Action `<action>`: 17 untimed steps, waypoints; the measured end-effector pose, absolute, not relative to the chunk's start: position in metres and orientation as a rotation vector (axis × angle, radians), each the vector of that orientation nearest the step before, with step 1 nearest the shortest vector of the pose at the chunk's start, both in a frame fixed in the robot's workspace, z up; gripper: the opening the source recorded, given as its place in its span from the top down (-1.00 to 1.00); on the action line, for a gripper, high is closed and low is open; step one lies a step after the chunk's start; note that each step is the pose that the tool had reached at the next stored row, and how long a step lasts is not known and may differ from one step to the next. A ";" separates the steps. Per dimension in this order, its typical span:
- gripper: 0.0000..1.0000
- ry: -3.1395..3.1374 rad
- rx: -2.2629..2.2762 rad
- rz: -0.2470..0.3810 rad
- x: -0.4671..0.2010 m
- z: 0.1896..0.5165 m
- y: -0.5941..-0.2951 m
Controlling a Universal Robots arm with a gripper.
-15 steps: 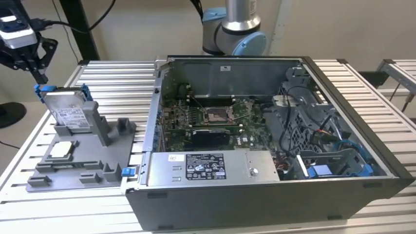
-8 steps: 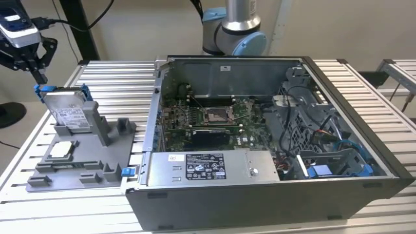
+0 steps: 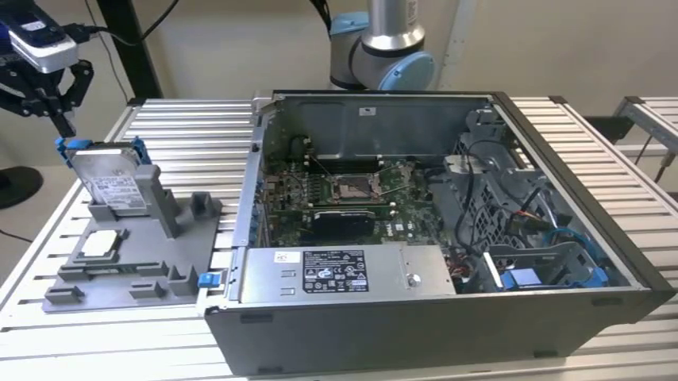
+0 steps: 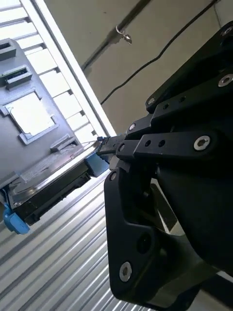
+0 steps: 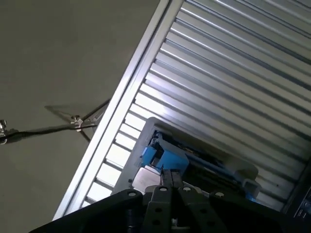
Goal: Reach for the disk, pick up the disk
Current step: 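Pick up the disk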
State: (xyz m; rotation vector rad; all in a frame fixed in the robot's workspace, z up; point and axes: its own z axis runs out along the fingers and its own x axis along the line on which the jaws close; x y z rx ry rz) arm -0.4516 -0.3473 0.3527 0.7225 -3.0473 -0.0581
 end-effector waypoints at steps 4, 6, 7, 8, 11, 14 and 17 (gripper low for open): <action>1.00 -3.010 0.858 -0.057 -0.452 0.353 -0.347; 1.00 -2.993 0.913 -0.057 -0.452 0.353 -0.347; 1.00 -2.984 0.941 -0.057 -0.452 0.353 -0.347; 1.00 -2.976 0.966 -0.057 -0.452 0.353 -0.347; 1.00 -2.948 1.044 -0.056 -0.452 0.353 -0.347; 1.00 -2.917 1.125 -0.055 -0.452 0.353 -0.347; 1.00 -2.885 1.203 -0.055 -0.452 0.353 -0.347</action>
